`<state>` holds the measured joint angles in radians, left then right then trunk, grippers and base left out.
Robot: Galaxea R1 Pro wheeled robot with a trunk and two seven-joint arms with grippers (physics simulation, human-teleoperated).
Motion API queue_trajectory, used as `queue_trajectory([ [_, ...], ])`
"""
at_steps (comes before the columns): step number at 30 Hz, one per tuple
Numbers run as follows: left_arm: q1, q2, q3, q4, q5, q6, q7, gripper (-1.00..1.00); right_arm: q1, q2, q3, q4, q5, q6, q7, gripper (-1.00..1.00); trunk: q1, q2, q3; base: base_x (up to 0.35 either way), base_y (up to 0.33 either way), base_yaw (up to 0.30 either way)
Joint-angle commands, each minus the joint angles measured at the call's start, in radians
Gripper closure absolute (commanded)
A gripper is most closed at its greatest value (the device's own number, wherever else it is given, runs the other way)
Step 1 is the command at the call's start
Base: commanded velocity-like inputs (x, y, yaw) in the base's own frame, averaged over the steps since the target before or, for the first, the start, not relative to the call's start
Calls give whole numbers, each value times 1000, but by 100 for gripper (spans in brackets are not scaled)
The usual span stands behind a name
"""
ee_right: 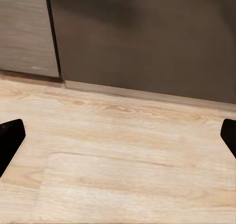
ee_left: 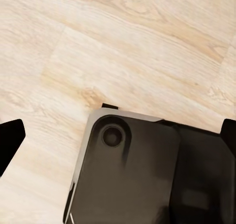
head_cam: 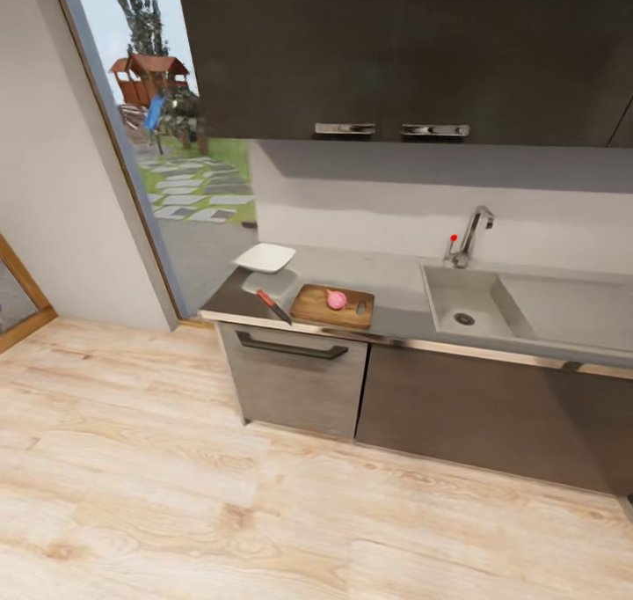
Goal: In the kitchen, take the Vidalia onion out of the sink, dice it on the chopping board with the paring knife, put the diced onion into the bowl on the countertop, then place both the paring knife and the chopping board into the sink.
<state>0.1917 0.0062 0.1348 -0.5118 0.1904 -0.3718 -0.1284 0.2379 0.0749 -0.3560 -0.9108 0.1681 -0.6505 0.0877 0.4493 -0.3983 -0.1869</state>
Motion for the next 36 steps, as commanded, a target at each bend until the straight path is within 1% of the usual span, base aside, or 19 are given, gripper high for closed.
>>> queue_trajectory([
  [1,0,0,2,-1,11,1,-10,-100,0,2,-6,-2,4,-1,9,-100,1,-2,0,0,281,0],
  [12,0,0,2,0,11,1,-10,-100,0,2,-6,-2,4,-1,9,-100,1,-2,17,0,281,0],
  [18,0,-1,2,0,11,1,-10,-100,0,2,-6,-2,4,-1,9,-100,1,-2,25,0,280,-64],
  [24,0,-1,2,0,11,1,-10,-100,0,2,-6,-1,4,0,9,-100,1,-2,27,0,87,-34],
  [28,0,-1,2,1,11,1,-10,-100,0,2,-6,-1,4,0,9,-100,1,-2,28,0,53,-159],
  [36,0,0,2,1,11,1,-10,-100,0,2,-6,0,4,0,9,-100,1,-2,33,0,242,-217],
])
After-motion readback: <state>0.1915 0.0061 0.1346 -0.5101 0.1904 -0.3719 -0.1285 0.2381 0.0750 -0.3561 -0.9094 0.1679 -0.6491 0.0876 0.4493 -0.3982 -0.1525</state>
